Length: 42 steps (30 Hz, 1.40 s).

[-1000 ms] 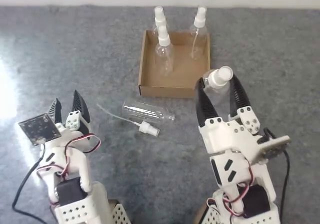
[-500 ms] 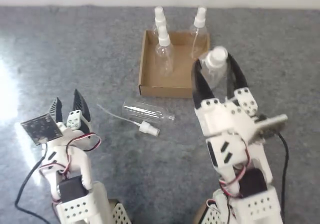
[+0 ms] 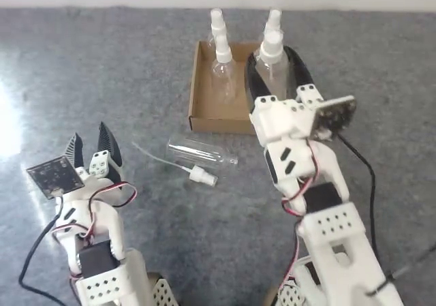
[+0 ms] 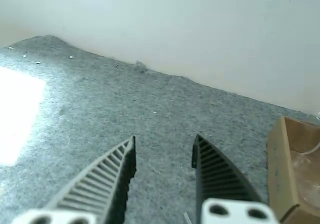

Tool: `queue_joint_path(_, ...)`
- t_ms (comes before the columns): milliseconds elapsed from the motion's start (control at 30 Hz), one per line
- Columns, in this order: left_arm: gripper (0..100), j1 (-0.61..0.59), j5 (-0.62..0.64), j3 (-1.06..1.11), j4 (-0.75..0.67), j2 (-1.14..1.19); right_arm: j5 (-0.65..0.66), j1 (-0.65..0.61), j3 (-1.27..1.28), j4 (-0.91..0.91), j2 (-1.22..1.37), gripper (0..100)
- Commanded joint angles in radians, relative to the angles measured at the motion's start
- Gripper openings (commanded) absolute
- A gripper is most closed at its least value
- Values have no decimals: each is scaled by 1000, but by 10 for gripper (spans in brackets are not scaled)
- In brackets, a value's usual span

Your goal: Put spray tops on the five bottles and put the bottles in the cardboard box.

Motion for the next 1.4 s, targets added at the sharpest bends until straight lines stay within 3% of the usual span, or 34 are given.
queue_joint_path(0, 174, -3, -8, -10, -34, -20, -6, 16, -71, -107, 82, 91)
queue_joint_path(200, 174, -3, -8, -10, -34, -20, -12, 67, -83, -268, 255, 91)
queue_joint_path(300, 174, -2, -8, -10, -34, -20, -91, 88, -101, -349, 349, 91)
queue_joint_path(567, 174, -2, -8, -10, -34, -20, -186, 122, -226, -375, 568, 91)
queue_joint_path(1000, 174, 2, -43, -8, -34, -20, -187, 122, -373, -380, 788, 91)
queue_joint_path(1367, 174, 2, -48, -8, -34, -20, -178, 124, -388, -576, 987, 91)
